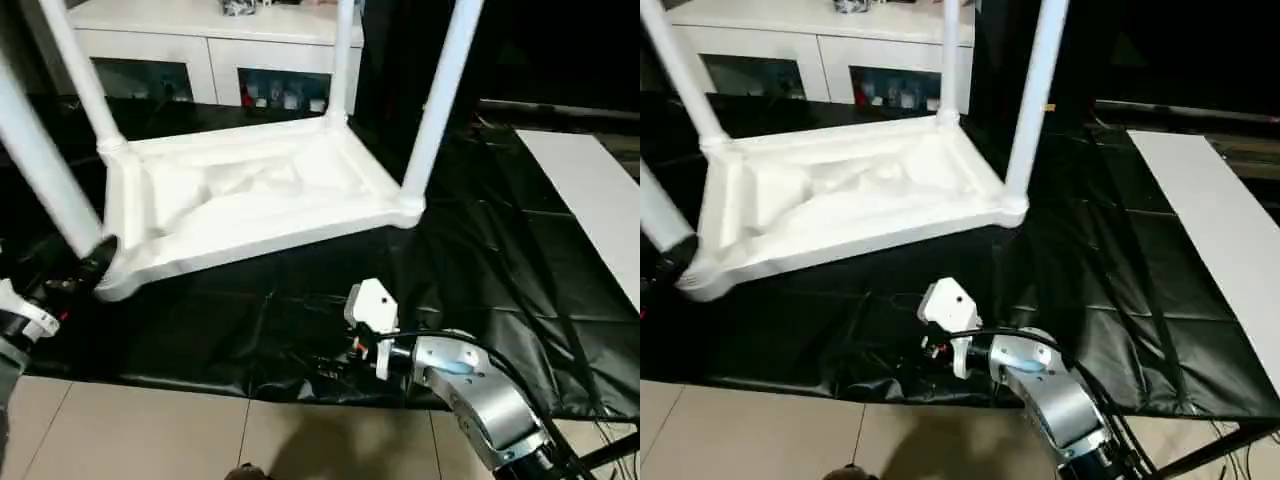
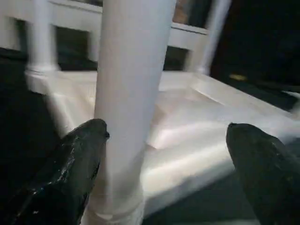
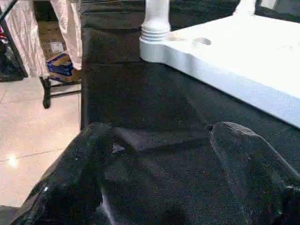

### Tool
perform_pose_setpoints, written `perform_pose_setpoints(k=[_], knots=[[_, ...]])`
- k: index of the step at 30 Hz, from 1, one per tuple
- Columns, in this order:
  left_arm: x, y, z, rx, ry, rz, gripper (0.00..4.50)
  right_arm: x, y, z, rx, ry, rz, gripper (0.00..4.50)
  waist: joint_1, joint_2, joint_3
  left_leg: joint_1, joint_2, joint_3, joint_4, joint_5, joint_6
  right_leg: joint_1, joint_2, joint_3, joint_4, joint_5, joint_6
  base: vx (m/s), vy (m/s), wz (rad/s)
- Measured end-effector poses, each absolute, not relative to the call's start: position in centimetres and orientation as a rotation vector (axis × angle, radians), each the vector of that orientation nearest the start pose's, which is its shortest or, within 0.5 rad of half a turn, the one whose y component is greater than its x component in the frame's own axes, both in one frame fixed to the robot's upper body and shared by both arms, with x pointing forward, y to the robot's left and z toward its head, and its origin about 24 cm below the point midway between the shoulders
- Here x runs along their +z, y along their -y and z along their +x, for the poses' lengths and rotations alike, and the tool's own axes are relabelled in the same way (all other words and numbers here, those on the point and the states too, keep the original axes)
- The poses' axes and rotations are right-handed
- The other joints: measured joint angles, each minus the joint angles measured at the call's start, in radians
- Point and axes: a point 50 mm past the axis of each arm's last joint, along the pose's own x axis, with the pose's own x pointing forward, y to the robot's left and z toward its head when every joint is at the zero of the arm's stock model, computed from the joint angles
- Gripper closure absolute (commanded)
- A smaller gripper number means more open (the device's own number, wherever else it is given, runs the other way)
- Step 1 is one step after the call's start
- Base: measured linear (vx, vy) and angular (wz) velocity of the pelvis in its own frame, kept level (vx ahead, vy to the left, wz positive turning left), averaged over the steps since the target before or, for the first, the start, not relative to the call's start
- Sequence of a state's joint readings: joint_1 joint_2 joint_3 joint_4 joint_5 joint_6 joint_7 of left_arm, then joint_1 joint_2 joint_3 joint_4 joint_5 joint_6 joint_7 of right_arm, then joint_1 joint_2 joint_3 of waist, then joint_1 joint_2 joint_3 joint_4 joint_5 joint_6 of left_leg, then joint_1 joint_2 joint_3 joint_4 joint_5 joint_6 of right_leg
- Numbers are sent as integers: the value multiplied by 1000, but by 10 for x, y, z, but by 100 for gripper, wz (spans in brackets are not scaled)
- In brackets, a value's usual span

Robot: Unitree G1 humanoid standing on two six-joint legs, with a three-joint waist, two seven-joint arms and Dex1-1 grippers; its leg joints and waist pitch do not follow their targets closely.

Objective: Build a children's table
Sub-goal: Rotate table base

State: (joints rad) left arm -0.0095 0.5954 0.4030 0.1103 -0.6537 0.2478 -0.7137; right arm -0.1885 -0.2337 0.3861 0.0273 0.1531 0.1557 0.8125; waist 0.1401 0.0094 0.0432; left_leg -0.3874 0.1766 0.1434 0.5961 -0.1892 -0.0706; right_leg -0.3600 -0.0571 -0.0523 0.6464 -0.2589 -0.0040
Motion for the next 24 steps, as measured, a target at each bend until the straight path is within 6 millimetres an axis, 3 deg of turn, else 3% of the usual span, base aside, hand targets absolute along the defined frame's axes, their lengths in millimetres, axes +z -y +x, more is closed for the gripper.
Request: perform_pose_setpoints(k=[4,9,13,20,24], knots=[[92,-290,231,-522,-101,-196,2,43,69,245,1179,-151,-139,77,-3,-1,0,1,0,7,0,1,1,-2,0,8,-1,0,1,0,0,0],[93,-287,239,-545,-95,-227,2,33,80,257,1058,-199,-187,77,-31,-2,-1,3,0,9,0,1,1,-3,0,10,0,0,1,0,0,0],[100,-275,225,-714,-149,-293,2,37,83,266,999,-190,-216,77,-55,-3,-2,3,0,9,0,1,1,-5,1,11,-1,0,1,0,0,0],[116,-227,200,-1066,-256,-299,2,27,104,285,798,-258,-259,77,-52,2,1,3,0,11,0,1,2,-6,1,13,-1,-2,1,0,0,0],[111,-220,203,-1013,-228,-256,2,29,103,286,805,-248,-256,77,-55,7,3,4,1,11,0,1,2,-6,1,13,-1,-2,1,0,0,0]])
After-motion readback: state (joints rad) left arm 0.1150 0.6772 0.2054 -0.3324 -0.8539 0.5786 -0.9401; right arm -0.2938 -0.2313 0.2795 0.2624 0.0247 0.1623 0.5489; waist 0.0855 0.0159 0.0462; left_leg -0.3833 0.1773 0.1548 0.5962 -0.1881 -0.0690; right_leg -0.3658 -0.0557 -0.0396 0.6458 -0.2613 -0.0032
